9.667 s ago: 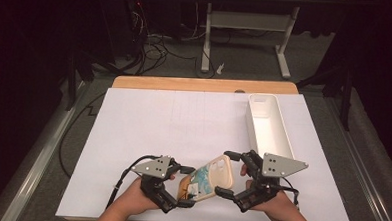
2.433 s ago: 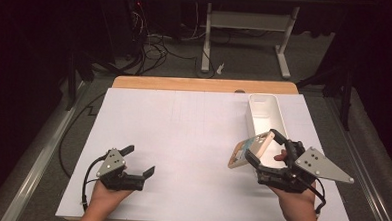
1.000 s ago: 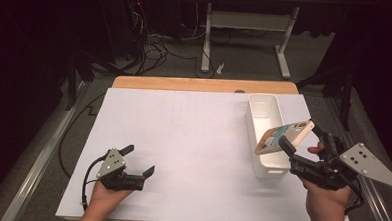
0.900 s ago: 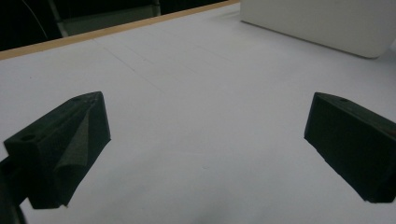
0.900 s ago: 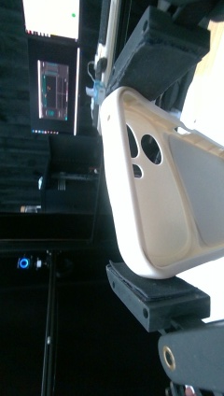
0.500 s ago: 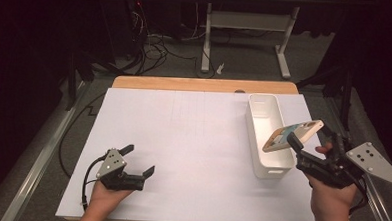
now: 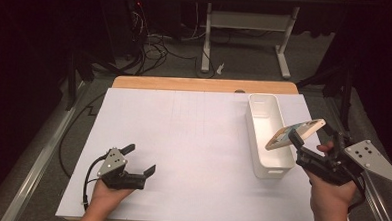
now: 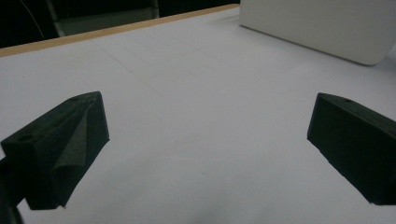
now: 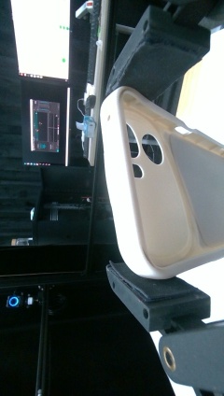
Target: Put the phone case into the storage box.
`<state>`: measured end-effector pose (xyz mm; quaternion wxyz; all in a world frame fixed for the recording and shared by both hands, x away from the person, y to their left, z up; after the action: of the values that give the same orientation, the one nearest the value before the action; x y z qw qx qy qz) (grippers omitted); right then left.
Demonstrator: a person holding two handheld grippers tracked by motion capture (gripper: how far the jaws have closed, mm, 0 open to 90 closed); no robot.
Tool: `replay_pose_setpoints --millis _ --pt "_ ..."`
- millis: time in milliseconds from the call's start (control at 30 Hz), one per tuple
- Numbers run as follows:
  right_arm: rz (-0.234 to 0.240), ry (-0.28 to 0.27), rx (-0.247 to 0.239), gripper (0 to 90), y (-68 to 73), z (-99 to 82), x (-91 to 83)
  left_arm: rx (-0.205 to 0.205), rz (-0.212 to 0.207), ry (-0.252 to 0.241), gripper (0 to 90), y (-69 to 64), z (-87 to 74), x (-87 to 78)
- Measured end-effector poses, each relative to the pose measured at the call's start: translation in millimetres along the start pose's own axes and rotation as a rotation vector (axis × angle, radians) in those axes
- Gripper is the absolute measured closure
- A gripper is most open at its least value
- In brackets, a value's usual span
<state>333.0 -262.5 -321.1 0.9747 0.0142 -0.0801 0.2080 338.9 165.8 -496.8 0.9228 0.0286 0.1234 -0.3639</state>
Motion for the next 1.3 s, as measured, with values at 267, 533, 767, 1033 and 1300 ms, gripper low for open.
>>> replay_pose_setpoints --millis 267,533,767,1033,1300 --pt "-0.02 0.01 0.013 14.4 -0.8 -2.7 12.8 -0.005 -0.006 -0.012 0.2 -0.1 2.4 -2.3" --pt "-0.04 0.031 0.016 14.4 -2.9 -1.6 32.4 0.012 0.001 -0.004 0.2 3.2 0.8 -2.3" --pt "-0.059 0.049 -0.001 14.5 -3.3 -2.0 49.6 0.008 0.017 -0.023 0.2 4.7 3.7 -4.5" --pt "-0.084 0.059 -0.015 14.5 -7.7 2.8 67.9 0.022 0.009 -0.001 0.2 2.2 1.5 -3.2" --pt "-0.098 0.061 -0.026 14.5 -10.5 5.3 81.6 0.023 -0.004 -0.004 0.2 0.5 1.2 -2.7"
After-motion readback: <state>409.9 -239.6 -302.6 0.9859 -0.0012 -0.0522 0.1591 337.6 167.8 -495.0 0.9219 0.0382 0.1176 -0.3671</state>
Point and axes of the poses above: each handheld gripper's, and its own axes: x roughly forward along the jaws, z roughly out of its top, y roughly to its left, the point moved 8 cm from there along x, roughly forward along the jaws, and after that the axes turned 7 degrees about -y, right-handed, at the moved point
